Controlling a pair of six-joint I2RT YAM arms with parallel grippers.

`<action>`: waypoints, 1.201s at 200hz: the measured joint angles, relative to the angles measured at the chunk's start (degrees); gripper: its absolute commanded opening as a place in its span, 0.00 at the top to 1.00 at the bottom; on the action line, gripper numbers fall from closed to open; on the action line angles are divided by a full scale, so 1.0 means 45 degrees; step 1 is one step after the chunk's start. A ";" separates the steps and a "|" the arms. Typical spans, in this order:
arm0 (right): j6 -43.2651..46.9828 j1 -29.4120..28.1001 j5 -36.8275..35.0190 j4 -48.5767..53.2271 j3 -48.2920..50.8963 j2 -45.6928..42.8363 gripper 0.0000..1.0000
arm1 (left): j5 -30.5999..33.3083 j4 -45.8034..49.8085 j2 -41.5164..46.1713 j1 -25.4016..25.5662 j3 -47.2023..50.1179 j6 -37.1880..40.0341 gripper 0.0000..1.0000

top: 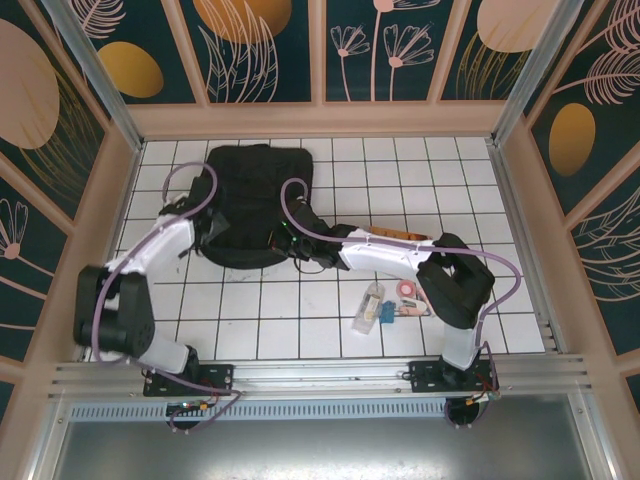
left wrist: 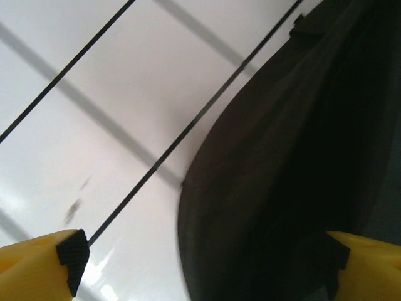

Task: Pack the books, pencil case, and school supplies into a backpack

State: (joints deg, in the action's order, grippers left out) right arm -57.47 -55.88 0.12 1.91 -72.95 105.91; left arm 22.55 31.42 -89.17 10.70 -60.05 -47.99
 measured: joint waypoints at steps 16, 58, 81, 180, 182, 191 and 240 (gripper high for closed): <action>0.0029 0.0010 0.0000 -0.0165 0.0019 0.0000 1.00 | -0.0253 -0.0641 -0.1404 0.0005 -0.1438 0.0534 0.06; 0.0126 0.0068 0.0656 -0.0583 -0.0146 0.0389 1.00 | -0.1744 -0.2059 -0.4007 -0.0049 -0.4138 0.1617 0.09; 0.0131 0.0248 0.1069 -0.0748 -0.0729 0.1107 1.00 | -0.1889 -0.2108 -0.3779 -0.0044 -0.4308 0.1651 0.13; 0.1030 0.0996 0.1909 -0.0253 -0.2710 0.2123 1.00 | -0.4964 -0.3045 0.2152 0.0005 0.2093 -0.0797 0.29; 0.1035 0.0996 0.1909 -0.0243 -0.2710 0.2123 1.00 | -0.4988 -0.3045 0.2127 0.0010 0.2103 -0.0826 0.29; 0.1035 0.0991 0.1909 -0.0185 -0.2710 0.2123 1.00 | -0.5183 -0.3201 0.2006 0.0029 0.2113 -0.0928 0.29; 0.1035 0.0928 0.1904 -0.0053 -0.2710 0.2127 1.00 | -0.5863 -0.4376 0.1020 0.0180 0.2103 -0.1593 0.36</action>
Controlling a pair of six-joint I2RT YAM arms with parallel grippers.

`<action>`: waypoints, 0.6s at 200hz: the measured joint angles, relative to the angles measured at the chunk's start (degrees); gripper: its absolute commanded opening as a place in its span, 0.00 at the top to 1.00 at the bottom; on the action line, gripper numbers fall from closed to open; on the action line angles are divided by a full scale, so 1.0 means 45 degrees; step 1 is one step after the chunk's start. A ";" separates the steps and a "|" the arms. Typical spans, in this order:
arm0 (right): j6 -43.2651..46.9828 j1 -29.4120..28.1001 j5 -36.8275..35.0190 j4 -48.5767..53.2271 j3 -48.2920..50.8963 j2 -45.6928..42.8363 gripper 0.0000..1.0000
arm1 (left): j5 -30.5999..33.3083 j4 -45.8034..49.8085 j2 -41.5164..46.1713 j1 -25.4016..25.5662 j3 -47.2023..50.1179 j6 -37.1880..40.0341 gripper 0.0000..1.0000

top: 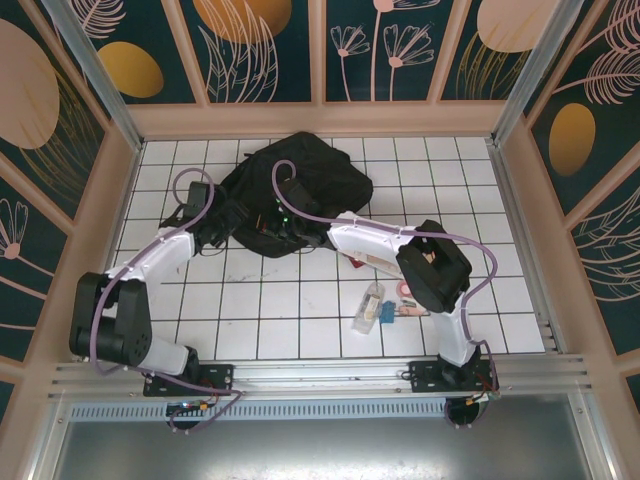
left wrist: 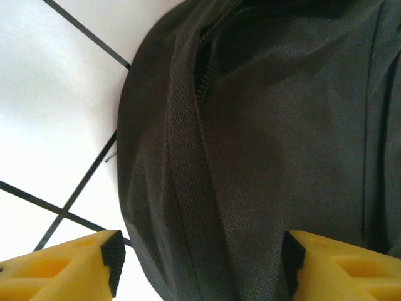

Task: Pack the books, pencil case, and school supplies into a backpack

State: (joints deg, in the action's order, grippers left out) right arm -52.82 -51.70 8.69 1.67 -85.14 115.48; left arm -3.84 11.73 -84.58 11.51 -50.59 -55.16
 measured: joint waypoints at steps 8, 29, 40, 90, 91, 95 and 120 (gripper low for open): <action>0.0000 -0.0010 0.0000 0.0019 0.0000 0.0000 1.00 | -0.0073 -0.0107 -0.0214 0.0073 0.0000 -0.0058 0.43; 0.0000 -0.0058 -0.0005 0.0029 0.0000 0.0000 1.00 | -0.0272 -0.0257 -0.0680 0.0243 -0.0102 -0.0228 0.76; 0.0029 -0.0087 -0.0053 0.0087 0.0000 0.0000 1.00 | -0.0296 -0.0272 -0.0797 0.0267 -0.0141 -0.0374 0.93; 0.0636 -0.0350 -0.0976 0.0651 -0.0019 -0.0005 1.00 | 0.0345 -0.0049 -0.0801 0.0282 -0.0165 -0.0442 1.00; 0.0680 -0.0364 -0.1030 0.0685 -0.0019 -0.0005 1.00 | 0.0355 -0.0039 -0.0801 0.0282 -0.0165 -0.0442 1.00; 0.0733 -0.0398 -0.1127 0.0748 -0.0019 -0.0010 1.00 | 0.0403 -0.0015 -0.0801 0.0282 -0.0165 -0.0442 1.00; 0.1297 -0.0729 -0.2069 0.1209 -0.0015 -0.0180 1.00 | 0.0631 0.0117 -0.0801 0.0282 -0.0165 -0.0457 1.00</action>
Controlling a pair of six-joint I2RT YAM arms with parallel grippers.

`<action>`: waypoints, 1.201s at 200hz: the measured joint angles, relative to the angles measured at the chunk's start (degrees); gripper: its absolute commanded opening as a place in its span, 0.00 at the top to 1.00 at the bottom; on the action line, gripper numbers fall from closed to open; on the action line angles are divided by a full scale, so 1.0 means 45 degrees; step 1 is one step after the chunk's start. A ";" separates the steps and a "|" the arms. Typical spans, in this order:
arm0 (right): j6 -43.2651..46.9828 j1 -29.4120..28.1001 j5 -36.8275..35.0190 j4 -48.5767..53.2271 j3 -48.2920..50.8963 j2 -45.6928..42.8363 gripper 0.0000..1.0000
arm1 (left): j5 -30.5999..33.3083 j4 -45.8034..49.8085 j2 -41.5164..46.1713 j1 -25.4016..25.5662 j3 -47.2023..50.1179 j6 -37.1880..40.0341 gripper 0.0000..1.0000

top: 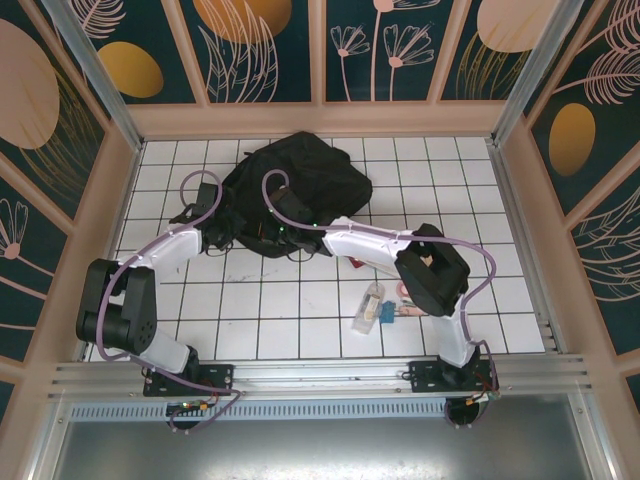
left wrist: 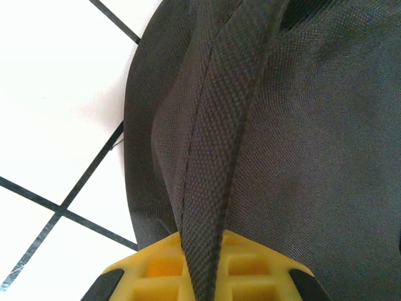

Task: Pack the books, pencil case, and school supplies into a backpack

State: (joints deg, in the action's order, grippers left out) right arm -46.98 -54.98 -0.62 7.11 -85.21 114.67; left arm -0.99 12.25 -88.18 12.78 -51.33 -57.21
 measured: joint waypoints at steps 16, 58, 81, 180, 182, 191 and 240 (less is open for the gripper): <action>0.0335 -0.0194 -0.0612 0.0155 0.0141 -0.0291 1.00 | 0.0005 0.0019 0.0010 0.0000 0.0000 -0.0024 1.00; 0.0860 -0.0364 -0.1666 0.0087 0.1195 -0.1326 1.00 | -0.0121 0.0359 0.0325 0.0034 -0.0005 -0.0029 1.00; 0.1103 -0.0364 -0.2016 0.0087 0.1549 -0.1739 1.00 | -0.0102 0.0476 0.0447 0.0029 -0.0005 -0.0024 1.00; 0.2050 -0.0355 -0.3254 0.0039 0.2667 -0.2948 1.00 | 0.0277 0.1049 0.1107 -0.0102 0.0005 0.0233 1.00; 0.2079 -0.0355 -0.3274 0.0029 0.2681 -0.2953 1.00 | 0.0277 0.1049 0.1112 -0.0102 0.0005 0.0238 1.00; 0.2152 -0.0330 -0.3347 -0.0039 0.2735 -0.2963 1.00 | 0.0287 0.1054 0.1112 -0.0102 0.0005 0.0272 1.00; 0.2812 0.0155 -0.3784 -0.0189 0.3473 -0.3419 1.00 | 0.0466 0.1214 0.1282 -0.0199 0.0044 0.0544 1.00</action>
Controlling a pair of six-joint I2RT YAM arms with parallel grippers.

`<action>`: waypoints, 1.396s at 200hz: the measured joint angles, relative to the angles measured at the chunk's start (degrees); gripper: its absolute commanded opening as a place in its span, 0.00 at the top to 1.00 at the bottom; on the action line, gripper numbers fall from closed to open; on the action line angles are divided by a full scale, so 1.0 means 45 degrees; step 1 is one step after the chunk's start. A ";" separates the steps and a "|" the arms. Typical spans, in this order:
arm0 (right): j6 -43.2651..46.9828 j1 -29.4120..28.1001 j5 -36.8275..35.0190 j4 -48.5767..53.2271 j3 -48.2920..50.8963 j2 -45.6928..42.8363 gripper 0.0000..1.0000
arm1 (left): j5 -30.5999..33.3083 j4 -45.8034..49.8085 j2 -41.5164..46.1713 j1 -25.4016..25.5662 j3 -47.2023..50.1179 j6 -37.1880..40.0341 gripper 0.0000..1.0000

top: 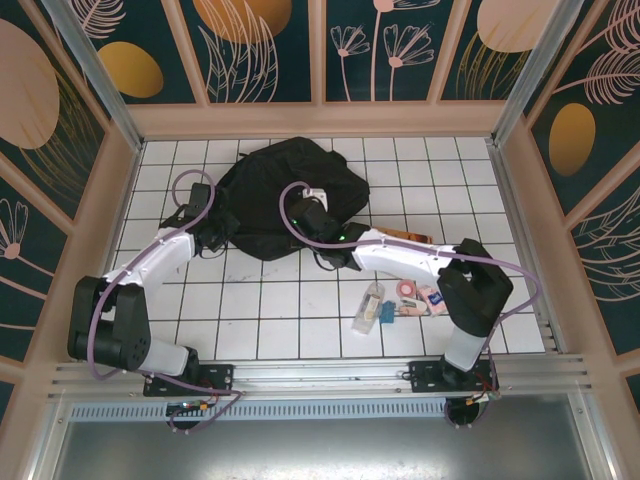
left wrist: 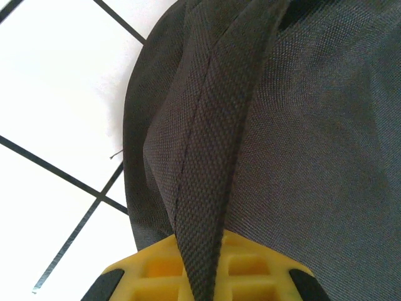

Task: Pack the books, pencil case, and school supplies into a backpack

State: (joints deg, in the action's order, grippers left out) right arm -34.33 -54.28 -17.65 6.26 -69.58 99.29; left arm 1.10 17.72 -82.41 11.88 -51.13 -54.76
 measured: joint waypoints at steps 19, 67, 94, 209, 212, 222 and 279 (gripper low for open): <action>0.0335 0.0068 -0.0087 -0.0117 0.0214 -0.0223 1.00 | 0.0005 0.0058 0.0102 -0.0010 0.0029 0.0107 1.00; 0.1093 0.0170 -0.0194 -0.0427 0.0364 -0.0330 1.00 | 0.0107 0.0112 0.0175 -0.0010 0.0044 0.0296 1.00; 0.1297 0.0554 -0.0092 -0.0690 0.0622 -0.0340 1.00 | 0.0136 0.0112 0.0189 -0.0029 0.0044 0.0447 1.00; 0.1569 0.1821 0.0831 -0.1069 0.1122 -0.0607 1.00 | 0.0087 0.0117 0.0403 -0.0044 0.0015 0.0680 1.00; 0.1579 0.1836 0.0903 -0.1069 0.1122 -0.0607 1.00 | 0.0083 0.0117 0.0403 -0.0044 0.0015 0.0680 1.00; 0.1583 0.1889 0.1088 -0.1064 0.1117 -0.0607 1.00 | 0.0034 0.0112 0.0403 -0.0058 0.0019 0.0675 1.00; 0.1987 0.2263 0.1851 -0.0656 -0.0155 -0.0121 0.90 | -0.0597 -0.0879 0.2108 -0.0219 0.1457 -0.0073 1.00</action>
State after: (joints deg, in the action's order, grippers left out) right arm -25.39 -44.10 -9.32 3.31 -70.28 98.74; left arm -1.58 13.76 -72.93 10.90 -44.58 -55.09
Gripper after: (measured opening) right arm 0.075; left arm 0.069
